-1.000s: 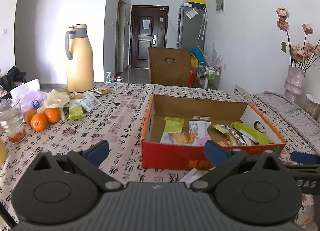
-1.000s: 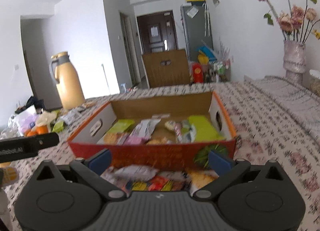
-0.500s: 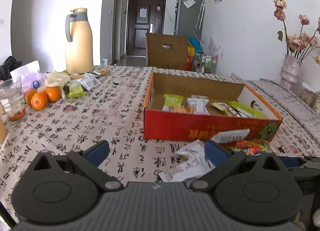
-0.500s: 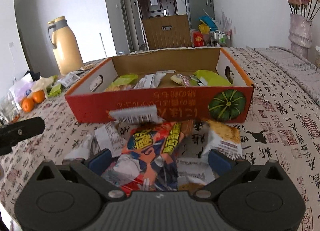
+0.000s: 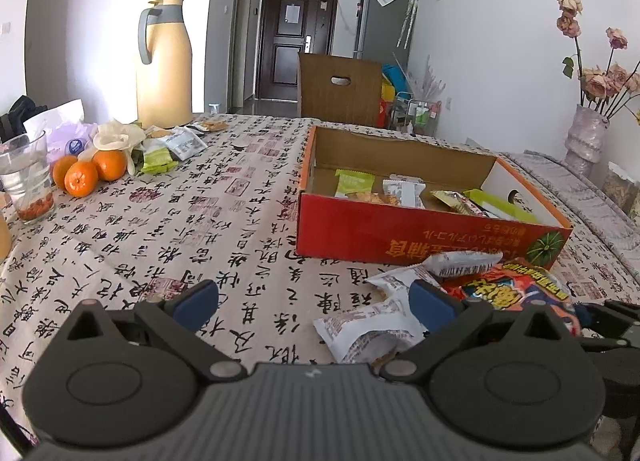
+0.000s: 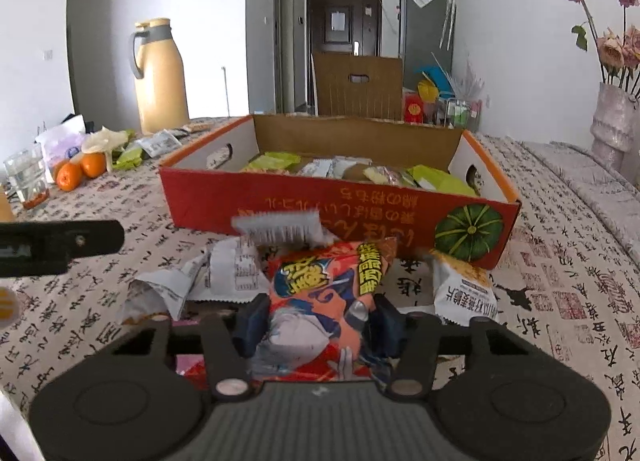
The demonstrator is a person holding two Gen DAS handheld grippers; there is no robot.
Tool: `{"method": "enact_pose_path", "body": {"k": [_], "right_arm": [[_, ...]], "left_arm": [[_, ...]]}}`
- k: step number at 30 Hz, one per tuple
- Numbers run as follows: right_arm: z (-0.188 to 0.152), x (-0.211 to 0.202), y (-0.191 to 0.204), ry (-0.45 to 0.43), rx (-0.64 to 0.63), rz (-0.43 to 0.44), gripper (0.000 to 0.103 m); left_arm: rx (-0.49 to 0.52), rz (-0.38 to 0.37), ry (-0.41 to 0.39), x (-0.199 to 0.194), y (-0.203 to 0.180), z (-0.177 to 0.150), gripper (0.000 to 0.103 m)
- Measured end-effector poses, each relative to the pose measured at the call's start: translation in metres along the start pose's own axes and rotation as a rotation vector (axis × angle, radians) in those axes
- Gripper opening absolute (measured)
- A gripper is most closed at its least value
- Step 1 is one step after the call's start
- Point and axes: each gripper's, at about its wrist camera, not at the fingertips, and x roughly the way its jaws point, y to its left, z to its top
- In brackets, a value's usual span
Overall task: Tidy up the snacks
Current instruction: 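Grasp the orange chip bag with the right gripper while the left grasps a white packet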
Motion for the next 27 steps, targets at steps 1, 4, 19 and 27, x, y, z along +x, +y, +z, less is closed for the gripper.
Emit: {"method": "enact_pose_path", "body": {"k": [1,4,19,27], "right_arm": [[0.000,-0.003,-0.002,-0.011,0.004,0.003,0.052],[0.003,-0.015,-0.007,-0.057,0.016,0.004,0.052],[0.012,-0.051,-0.060,-0.201,0.128,-0.087,0.052],[0.004,-0.043,-0.077,-0.193,0.170,-0.100,0.052]], "left_arm": [[-0.003,0.000,0.001,0.000,0.000,0.000,0.103],[-0.005,0.001,0.004,0.001,0.001,0.001,0.103],[0.018,-0.023,0.118,0.027,-0.014,-0.004,0.103],[-0.020,0.010,0.192,0.051,-0.020,-0.001,0.103]]}}
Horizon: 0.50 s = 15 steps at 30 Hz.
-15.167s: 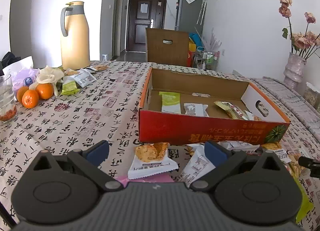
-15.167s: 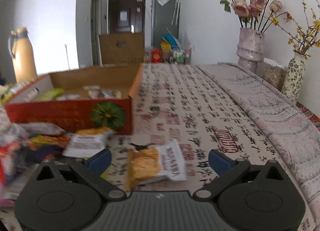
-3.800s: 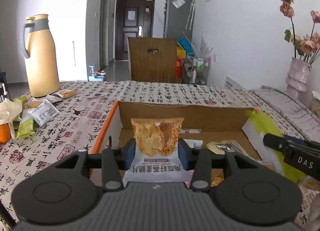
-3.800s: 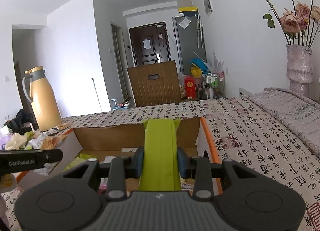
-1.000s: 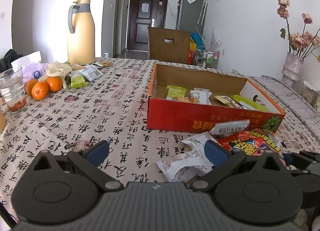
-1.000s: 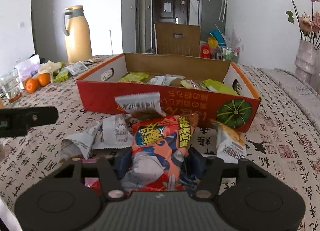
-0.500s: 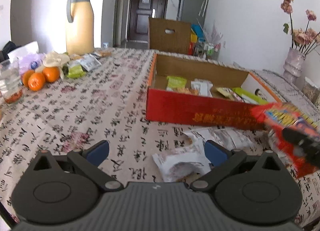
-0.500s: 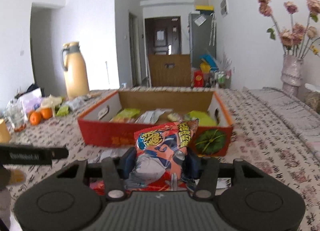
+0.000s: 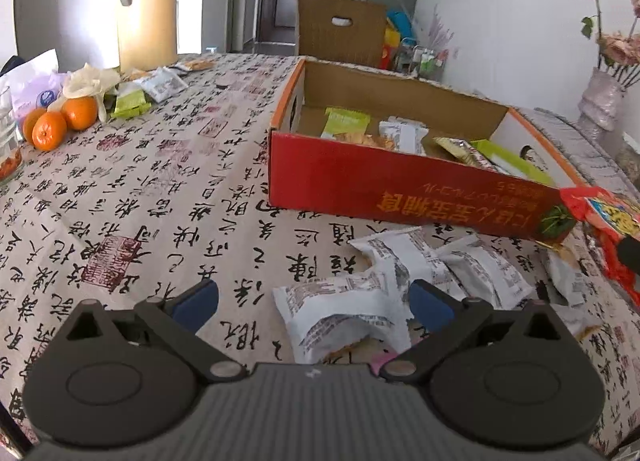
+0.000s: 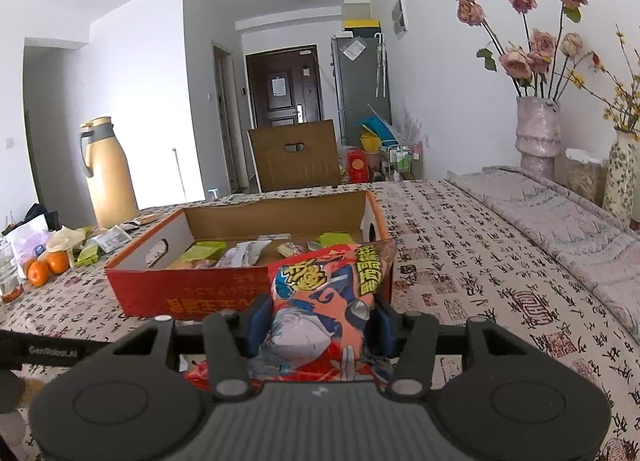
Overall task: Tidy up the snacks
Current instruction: 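Grasp the orange chip bag with the right gripper while the left grasps a white packet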
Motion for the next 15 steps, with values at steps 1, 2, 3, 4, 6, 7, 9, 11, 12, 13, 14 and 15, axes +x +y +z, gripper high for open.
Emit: {"method": "enact_pose_path", "body": {"k": [1,2,3,4,6,7,9,11,12,13,14,15], "right_arm": [[-0.001,0.001,-0.002,0.001,0.003,0.000,0.052],[-0.001,0.002,-0.003,0.003,0.006,0.000,0.052],[-0.002,0.003,-0.005,0.005,0.009,0.000,0.052],[-0.002,0.004,-0.007,0.008,0.012,-0.001,0.052],[-0.004,0.006,-0.010,0.013,0.020,0.000,0.052],[-0.005,0.007,-0.011,0.015,0.024,0.002,0.052],[-0.008,0.008,-0.013,0.020,0.030,0.006,0.052],[-0.009,0.010,-0.016,0.024,0.034,0.011,0.052],[-0.011,0.010,-0.017,0.025,0.036,0.013,0.052],[-0.011,0.010,-0.018,0.025,0.038,0.014,0.052],[-0.012,0.010,-0.019,0.025,0.040,0.015,0.052],[-0.012,0.010,-0.020,0.026,0.043,0.016,0.052]], "left_arm": [[-0.005,0.000,0.005,0.002,0.000,0.000,0.103],[-0.006,0.001,0.010,0.004,-0.001,0.000,0.102],[-0.005,0.002,0.016,0.005,-0.001,-0.001,0.102],[-0.003,0.004,0.023,0.007,-0.002,-0.002,0.102],[-0.006,0.005,0.042,0.011,-0.003,-0.004,0.098],[-0.011,0.002,0.054,0.013,-0.003,-0.006,0.094],[-0.010,0.011,0.046,0.012,-0.004,-0.007,0.092],[-0.014,0.001,0.040,0.011,-0.004,-0.007,0.081],[-0.015,-0.005,0.039,0.010,-0.004,-0.007,0.077],[-0.011,-0.010,0.038,0.009,-0.004,-0.007,0.071],[-0.006,-0.011,0.035,0.009,-0.005,-0.007,0.068],[-0.003,-0.014,0.034,0.009,-0.006,-0.007,0.067]]}}
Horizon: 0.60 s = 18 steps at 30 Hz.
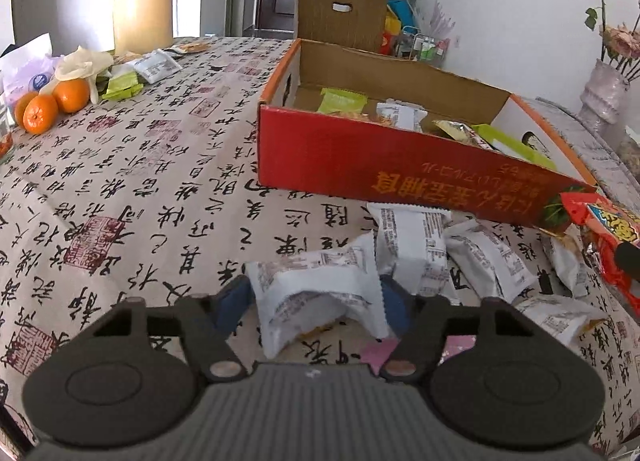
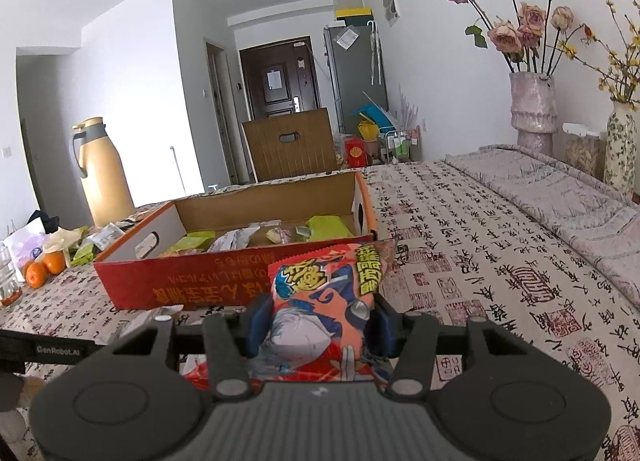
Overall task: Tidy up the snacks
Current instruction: 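Grasp the orange chip bag with the right gripper while the left grasps a white packet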
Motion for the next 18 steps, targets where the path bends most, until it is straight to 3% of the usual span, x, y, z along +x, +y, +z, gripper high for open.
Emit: {"method": "enact_pose_path", "body": {"k": [9,18], "right_arm": [[-0.003,-0.001,-0.006,0.005,0.013,-0.001,0.052],[-0.001,-0.004,-0.005,-0.006,0.011,0.003,0.052]], "left_arm": [[0.050,0.003,-0.046,-0.006,-0.005,-0.004,0.054],[0.064,0.014,-0.108,-0.023,-0.004,-0.001,0.053]]}}
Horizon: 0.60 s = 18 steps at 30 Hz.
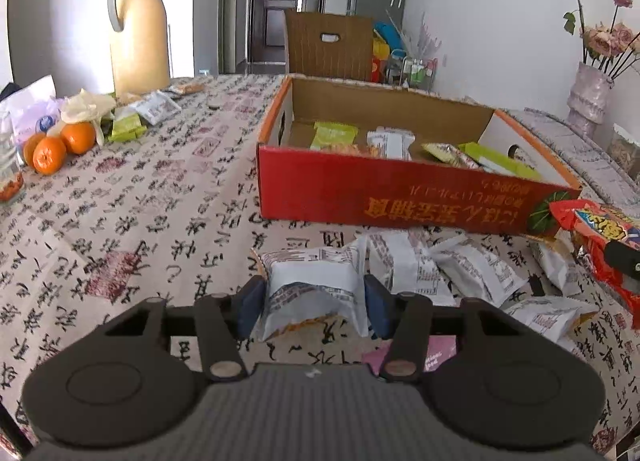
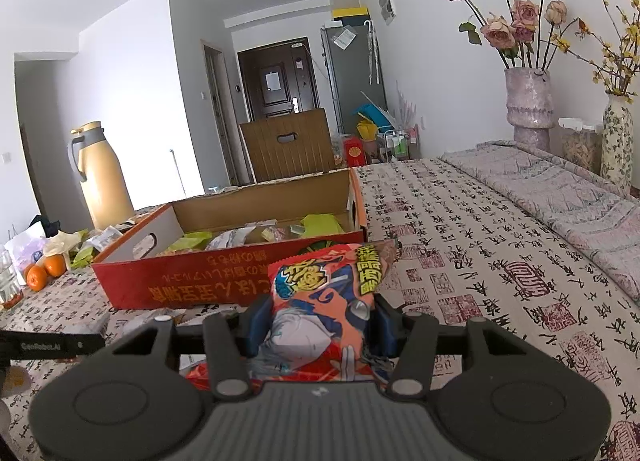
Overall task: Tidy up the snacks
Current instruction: 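Grasp the orange chip bag with the right gripper while the left grasps a white packet, then carry the held chip bag and white packet over the box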
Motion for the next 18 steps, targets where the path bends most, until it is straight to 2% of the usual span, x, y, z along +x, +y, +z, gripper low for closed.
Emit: {"method": "enact_pose_path", "body": {"k": [10,18], "right_arm": [[0.010,-0.003,0.012,-0.046,-0.024,0.021,0.052],[0.027,0.011,0.023,-0.078,-0.050,0.046,0.052]], "left_arm": [[0.025,-0.025,-0.105,-0.019,-0.012,0.021,0.053],[0.060,-0.040,-0.167,-0.016,-0.029,0.047,0.053]]}}
